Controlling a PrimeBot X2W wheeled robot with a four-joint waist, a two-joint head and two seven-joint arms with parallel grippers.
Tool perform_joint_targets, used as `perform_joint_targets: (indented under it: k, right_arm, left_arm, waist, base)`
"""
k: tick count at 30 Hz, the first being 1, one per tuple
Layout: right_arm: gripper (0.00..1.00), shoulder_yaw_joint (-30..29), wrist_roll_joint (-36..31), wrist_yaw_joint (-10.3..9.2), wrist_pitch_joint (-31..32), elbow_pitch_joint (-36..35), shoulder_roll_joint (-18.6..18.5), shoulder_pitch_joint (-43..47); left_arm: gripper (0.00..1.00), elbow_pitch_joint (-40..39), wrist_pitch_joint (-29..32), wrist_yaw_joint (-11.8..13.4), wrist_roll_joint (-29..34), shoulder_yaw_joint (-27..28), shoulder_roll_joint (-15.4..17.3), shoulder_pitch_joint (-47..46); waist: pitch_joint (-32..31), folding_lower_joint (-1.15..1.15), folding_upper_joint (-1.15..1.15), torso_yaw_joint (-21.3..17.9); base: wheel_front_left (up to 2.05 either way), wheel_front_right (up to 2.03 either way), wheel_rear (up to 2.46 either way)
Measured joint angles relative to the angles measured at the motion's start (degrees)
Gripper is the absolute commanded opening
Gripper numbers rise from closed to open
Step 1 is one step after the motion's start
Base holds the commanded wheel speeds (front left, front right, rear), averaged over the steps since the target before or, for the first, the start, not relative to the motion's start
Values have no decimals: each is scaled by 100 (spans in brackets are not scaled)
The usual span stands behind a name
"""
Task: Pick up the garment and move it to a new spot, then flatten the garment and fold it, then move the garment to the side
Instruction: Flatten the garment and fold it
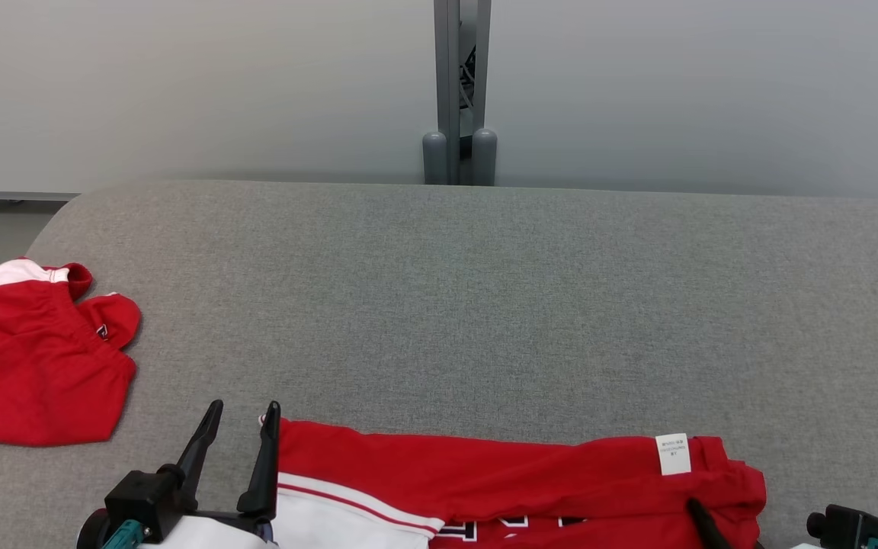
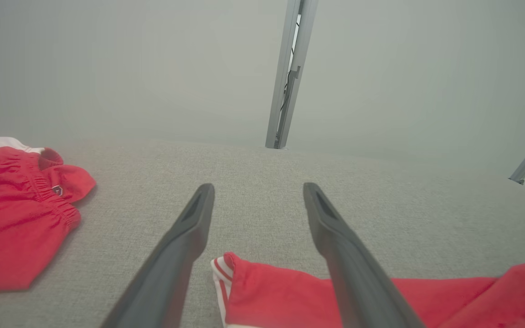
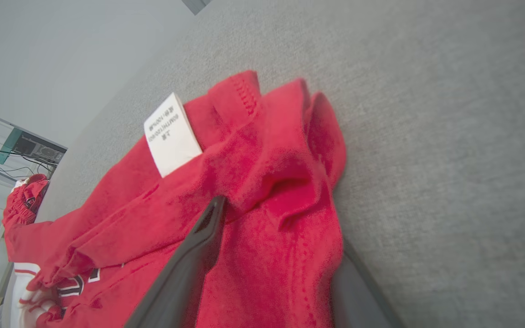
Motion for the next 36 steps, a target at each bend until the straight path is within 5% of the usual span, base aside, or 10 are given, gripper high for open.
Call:
perform_joint_targets:
  k: [2, 17, 36]
  right_arm:
    - [1, 57, 77, 0, 4, -1, -7, -20]
    - [0, -260, 1, 1, 54, 15, -79, -170]
    - [0, -390, 20, 0, 53, 446, -1276, -955]
  left_arm:
    - [100, 2, -1, 0, 0, 0, 0, 0]
    - [100, 30, -1, 0, -45, 4, 0, 14]
    - [100, 73, 0, 0, -305, 10, 0, -53]
  waist:
    - [-7, 0, 0, 14]
    - [-46, 0, 0, 28]
    - [8, 0, 0, 132]
  base:
    - [0, 0, 0]
    - [0, 0, 0]
    - [0, 0, 0]
